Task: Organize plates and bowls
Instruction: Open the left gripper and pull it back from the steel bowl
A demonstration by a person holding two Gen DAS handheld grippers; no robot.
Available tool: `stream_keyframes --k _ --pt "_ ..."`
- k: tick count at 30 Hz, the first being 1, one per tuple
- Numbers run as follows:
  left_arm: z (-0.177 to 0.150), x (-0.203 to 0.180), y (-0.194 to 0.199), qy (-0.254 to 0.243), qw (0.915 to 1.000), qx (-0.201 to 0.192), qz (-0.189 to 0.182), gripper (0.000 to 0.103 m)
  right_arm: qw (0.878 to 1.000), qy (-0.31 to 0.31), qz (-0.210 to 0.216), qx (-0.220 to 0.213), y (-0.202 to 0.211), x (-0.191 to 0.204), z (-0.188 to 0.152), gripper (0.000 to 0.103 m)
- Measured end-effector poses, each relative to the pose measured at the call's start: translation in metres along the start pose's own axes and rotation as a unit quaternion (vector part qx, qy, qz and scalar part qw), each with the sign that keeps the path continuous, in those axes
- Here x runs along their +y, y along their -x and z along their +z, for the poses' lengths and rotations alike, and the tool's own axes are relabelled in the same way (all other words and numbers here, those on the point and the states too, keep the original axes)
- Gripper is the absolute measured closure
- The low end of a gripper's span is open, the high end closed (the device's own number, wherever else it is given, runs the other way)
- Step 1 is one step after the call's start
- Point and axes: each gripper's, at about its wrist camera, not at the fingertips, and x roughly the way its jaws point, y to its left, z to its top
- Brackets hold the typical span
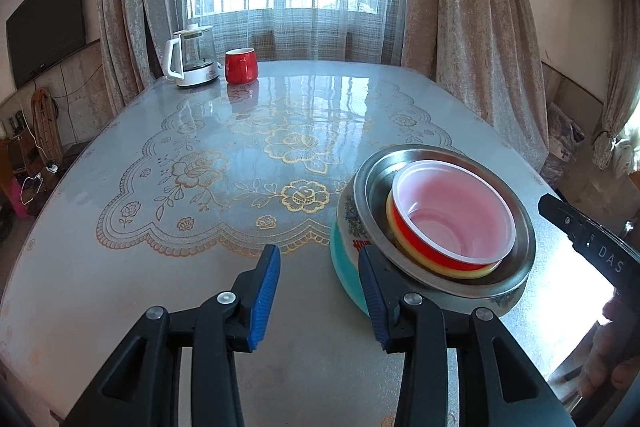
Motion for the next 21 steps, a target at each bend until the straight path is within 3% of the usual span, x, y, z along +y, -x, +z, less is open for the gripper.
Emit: stream_keyframes --k 10,21 --pt "-0.015 -0.001 0.014 0.008 0.9993 -0.016 0.034 0.054 0.999 0.036 -0.011 -0.018 0.009 0.03 -0.012 0.063" --pt "-0.02 -0.003 0.021 0.011 0.9987 -0.03 0.041 0.048 0.998 0.062 -0.002 -0.022 0.012 0.048 -0.021 0.063"
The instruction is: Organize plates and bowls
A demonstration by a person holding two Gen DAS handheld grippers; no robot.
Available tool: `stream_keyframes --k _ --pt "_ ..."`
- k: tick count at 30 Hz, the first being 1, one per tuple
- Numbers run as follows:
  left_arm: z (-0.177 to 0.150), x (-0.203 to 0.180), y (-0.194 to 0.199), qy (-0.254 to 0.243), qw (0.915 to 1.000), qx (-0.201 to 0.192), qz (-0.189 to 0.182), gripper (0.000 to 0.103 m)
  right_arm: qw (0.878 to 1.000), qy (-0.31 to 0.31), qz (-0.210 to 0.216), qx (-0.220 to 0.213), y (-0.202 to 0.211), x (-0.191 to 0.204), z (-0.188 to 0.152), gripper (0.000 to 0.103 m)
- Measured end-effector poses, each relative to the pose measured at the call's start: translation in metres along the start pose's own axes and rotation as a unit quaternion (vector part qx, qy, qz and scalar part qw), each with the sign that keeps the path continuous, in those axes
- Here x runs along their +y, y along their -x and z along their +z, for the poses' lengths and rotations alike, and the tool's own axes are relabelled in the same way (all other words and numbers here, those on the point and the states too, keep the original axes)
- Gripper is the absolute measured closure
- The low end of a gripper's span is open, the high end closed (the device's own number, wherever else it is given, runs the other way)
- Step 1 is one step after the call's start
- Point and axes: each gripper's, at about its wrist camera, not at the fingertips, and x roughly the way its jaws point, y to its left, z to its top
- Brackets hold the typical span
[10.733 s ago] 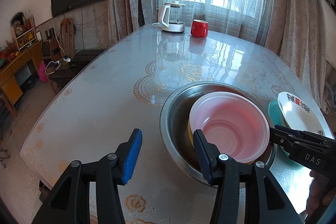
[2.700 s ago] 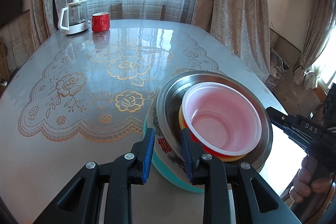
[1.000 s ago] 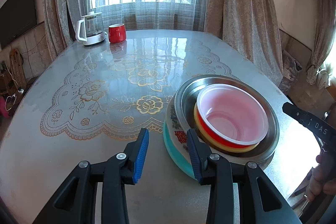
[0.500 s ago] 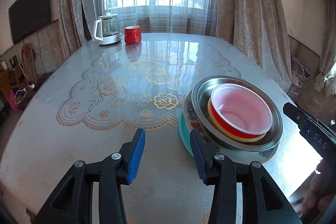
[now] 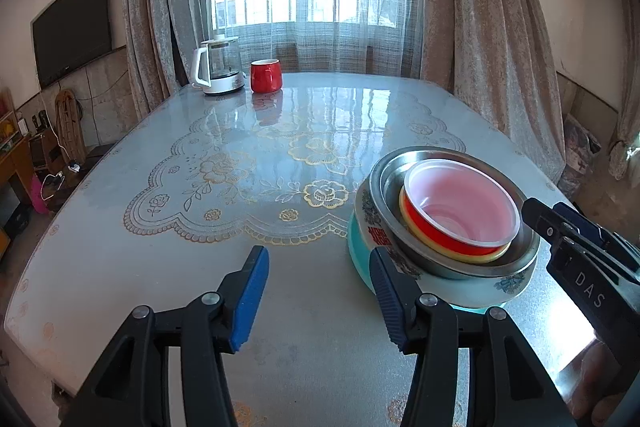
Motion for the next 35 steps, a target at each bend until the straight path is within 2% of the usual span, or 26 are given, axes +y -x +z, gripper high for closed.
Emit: stream_keyframes --k 23,28,35 --pt "0.003 -0.003 0.009 -0.002 0.9999 -0.016 -0.005 0.042 1.0 0.005 0.007 0.0 0.0 0.005 -0.001 0.063" --pt "0.003 -0.004 0.009 -0.006 0.9999 -0.014 -0.008 0.036 1.0 0.007 0.008 0.001 0.0 0.006 0.0 0.063" --pt "0.004 -0.003 0.009 -0.006 0.9997 -0.021 -0.014 0.037 1.0 0.011 0.012 -0.008 0.003 0.005 0.001 0.063"
